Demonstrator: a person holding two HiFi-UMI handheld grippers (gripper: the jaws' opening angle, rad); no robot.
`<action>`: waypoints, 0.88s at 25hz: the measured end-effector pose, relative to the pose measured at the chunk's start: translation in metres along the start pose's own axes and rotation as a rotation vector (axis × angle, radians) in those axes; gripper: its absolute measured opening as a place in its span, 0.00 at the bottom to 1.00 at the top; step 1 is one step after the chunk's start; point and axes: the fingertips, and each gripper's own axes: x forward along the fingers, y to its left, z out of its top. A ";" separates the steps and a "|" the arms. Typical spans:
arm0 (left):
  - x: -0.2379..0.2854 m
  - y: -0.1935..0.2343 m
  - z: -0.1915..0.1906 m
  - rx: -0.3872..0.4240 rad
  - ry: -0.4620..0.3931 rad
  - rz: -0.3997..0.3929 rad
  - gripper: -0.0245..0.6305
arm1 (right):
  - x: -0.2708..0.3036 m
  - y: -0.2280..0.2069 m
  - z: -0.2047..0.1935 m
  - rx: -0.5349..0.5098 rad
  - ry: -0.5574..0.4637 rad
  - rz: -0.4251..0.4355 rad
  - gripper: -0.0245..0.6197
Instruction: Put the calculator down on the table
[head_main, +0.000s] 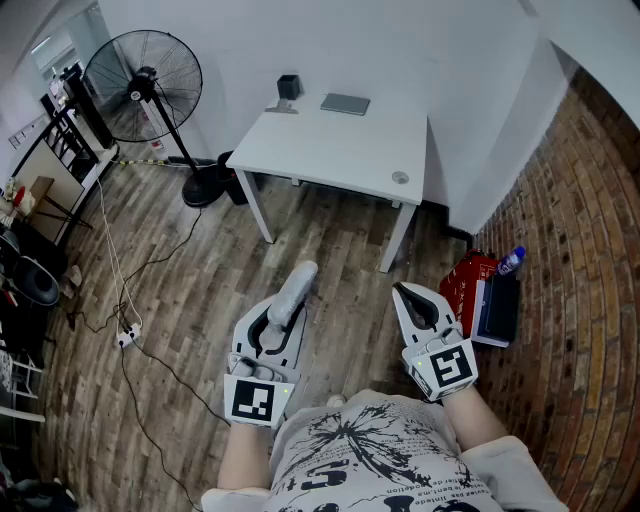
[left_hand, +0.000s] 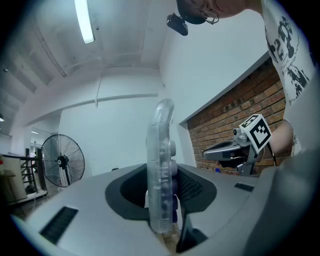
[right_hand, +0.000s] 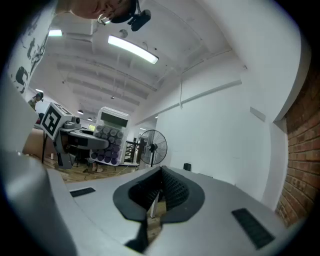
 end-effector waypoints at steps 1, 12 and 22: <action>-0.001 0.001 -0.001 0.000 0.000 -0.001 0.26 | 0.001 0.001 0.000 0.003 0.001 -0.002 0.06; -0.011 0.026 -0.012 -0.021 0.010 -0.002 0.26 | 0.018 0.019 -0.005 0.005 0.023 -0.025 0.06; -0.009 0.063 -0.034 -0.062 0.046 0.027 0.26 | 0.056 0.034 -0.025 0.046 0.075 -0.012 0.06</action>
